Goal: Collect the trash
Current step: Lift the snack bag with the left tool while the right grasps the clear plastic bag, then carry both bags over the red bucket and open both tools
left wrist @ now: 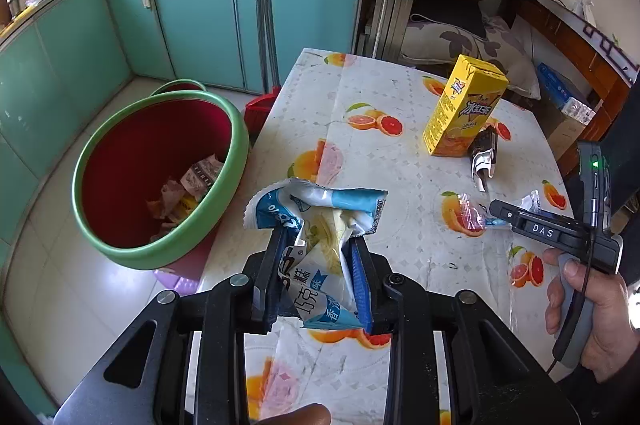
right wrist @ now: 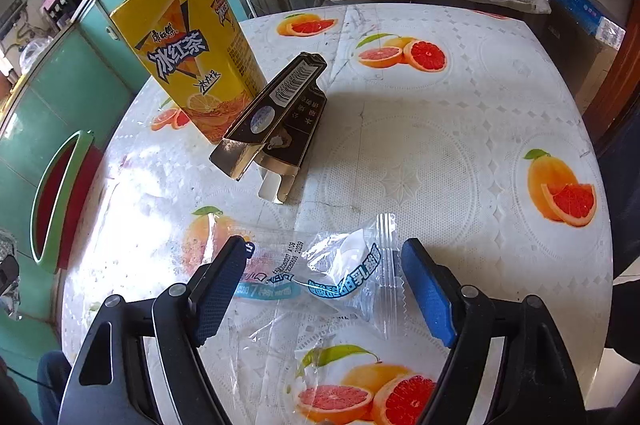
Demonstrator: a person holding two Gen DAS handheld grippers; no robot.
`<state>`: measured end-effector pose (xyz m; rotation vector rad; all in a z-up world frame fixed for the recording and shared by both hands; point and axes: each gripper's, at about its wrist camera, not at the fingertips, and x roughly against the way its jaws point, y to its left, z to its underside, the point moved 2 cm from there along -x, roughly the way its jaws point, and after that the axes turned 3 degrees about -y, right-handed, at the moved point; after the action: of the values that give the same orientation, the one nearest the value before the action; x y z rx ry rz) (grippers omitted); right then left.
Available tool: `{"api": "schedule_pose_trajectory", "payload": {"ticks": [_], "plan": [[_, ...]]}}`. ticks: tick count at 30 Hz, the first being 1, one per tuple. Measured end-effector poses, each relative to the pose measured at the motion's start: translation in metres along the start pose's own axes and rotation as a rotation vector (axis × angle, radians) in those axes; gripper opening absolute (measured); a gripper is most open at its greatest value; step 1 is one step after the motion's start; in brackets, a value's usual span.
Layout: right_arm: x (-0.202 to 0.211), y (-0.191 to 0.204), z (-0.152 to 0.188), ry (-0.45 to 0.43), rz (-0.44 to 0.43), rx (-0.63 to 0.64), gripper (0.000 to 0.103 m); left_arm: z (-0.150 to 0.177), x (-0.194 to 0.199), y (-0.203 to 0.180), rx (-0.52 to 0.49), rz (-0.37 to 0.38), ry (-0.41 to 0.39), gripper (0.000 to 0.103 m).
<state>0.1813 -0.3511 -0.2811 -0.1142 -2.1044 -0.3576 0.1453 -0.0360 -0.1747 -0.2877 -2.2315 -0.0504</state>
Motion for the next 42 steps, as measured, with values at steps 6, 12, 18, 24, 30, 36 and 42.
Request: {"api": "schedule_pose_trajectory", "payload": {"ticks": [6, 12, 18, 24, 30, 36, 42], "plan": [[0.005, 0.002, 0.007, -0.014, 0.044, 0.048, 0.033, 0.000, 0.002, 0.000, 0.008, 0.010, -0.005, 0.029], [0.011, -0.002, 0.011, -0.011, 0.029, 0.053, 0.008, 0.000, 0.006, 0.000, 0.012, 0.024, -0.016, 0.029], [0.038, 0.006, 0.006, -0.062, 0.016, 0.088, 0.007, -0.001, 0.013, 0.003, 0.020, 0.028, -0.031, 0.029], [0.089, 0.033, -0.001, -0.133, 0.003, 0.162, 0.007, -0.010, 0.025, 0.014, 0.038, 0.025, -0.070, 0.029], [0.133, 0.078, -0.012, -0.207, -0.059, 0.226, 0.007, -0.031, 0.040, 0.038, 0.053, -0.009, -0.125, 0.029], [0.149, 0.132, -0.028, -0.248, -0.119, 0.276, 0.006, -0.051, 0.056, 0.071, 0.076, -0.057, -0.179, 0.029], [0.156, 0.187, -0.040, -0.290, -0.150, 0.328, 0.006, -0.062, 0.066, 0.103, 0.104, -0.098, -0.214, 0.029]]}}
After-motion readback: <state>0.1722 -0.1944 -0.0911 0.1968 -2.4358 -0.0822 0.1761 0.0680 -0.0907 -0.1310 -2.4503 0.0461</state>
